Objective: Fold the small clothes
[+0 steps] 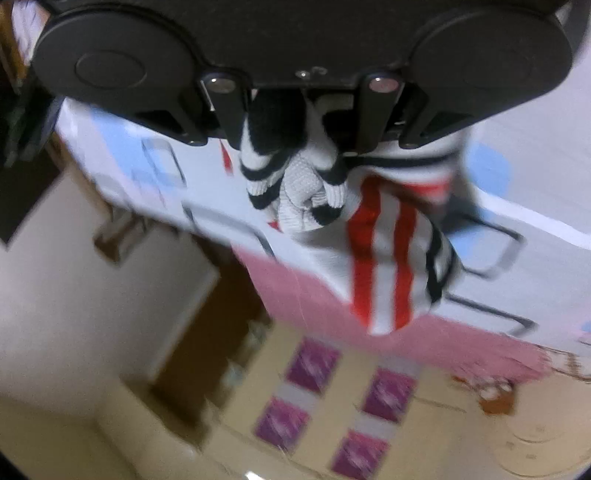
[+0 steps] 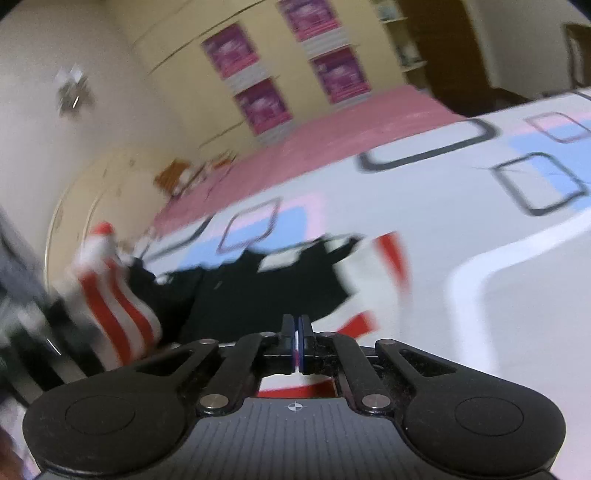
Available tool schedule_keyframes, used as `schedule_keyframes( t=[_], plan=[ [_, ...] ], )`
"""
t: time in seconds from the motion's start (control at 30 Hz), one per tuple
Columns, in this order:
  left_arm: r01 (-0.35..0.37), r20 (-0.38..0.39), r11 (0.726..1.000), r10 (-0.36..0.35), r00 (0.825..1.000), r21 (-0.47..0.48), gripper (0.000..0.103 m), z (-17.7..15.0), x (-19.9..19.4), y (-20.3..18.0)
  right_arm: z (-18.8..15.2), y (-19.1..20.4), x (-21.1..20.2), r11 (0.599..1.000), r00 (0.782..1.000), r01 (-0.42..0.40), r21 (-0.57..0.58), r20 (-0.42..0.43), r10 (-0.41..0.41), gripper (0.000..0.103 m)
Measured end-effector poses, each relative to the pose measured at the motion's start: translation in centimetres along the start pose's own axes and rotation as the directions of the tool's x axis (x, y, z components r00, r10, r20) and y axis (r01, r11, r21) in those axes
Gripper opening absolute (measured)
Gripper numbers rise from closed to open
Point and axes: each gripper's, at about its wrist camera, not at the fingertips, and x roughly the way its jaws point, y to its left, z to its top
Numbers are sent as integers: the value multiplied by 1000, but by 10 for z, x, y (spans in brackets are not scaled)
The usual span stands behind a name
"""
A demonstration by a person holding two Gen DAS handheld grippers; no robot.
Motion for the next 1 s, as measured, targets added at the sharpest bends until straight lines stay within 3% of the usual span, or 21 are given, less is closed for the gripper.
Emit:
schedule_keyframes(
  t=[0.07,0.13,0.17,0.2,0.23,0.3,0.33,0.4,0.47,0.53,0.67,0.83,0.93,1.0],
  plan=[
    [-11,-99,998,17,995,60,17,-13,29,-18,8,-18,-13,998,999,-32,51,-6,32,1],
    [-2,-195,996,18,981,86,31,-28,57,-27,14,-32,-22,990,996,-84,109,-14,86,5],
    [-1,-242,994,27,970,107,33,-35,68,-32,17,-37,-26,987,995,-91,133,-17,94,19],
    [-4,-243,991,36,969,131,38,-43,68,-37,19,-40,-29,986,996,-84,145,-17,87,78],
    [6,-229,987,31,973,158,55,-45,63,-43,19,-40,-36,988,997,-73,139,14,72,99],
    [62,-226,990,-33,974,125,67,-40,48,-43,20,-37,-45,988,993,-110,104,46,106,93],
    [87,-205,991,-65,976,101,67,-36,34,-39,20,-37,-47,987,993,-117,108,36,114,77],
    [105,-140,991,-92,986,83,66,-22,6,-28,21,-39,-45,982,990,-138,128,10,138,66],
    [85,-54,994,-81,995,68,60,-9,-14,-10,18,-39,-38,974,985,-164,156,-26,170,66],
    [26,-12,998,-25,1000,63,39,2,-17,18,13,-34,-28,969,977,-181,170,-80,197,66],
    [-10,-36,999,9,999,-41,32,15,11,66,1,-17,-2,974,963,-170,146,-183,196,66],
    [72,-101,989,-86,991,-130,34,-2,38,97,-9,-3,35,987,939,-113,114,-312,144,66],
    [94,-94,978,-113,989,-188,34,-10,41,104,-9,15,41,997,944,-82,10,-320,81,65],
    [94,-95,979,-112,989,-179,34,-12,44,106,-12,27,46,995,947,-67,-73,-319,40,43]
  ],
)
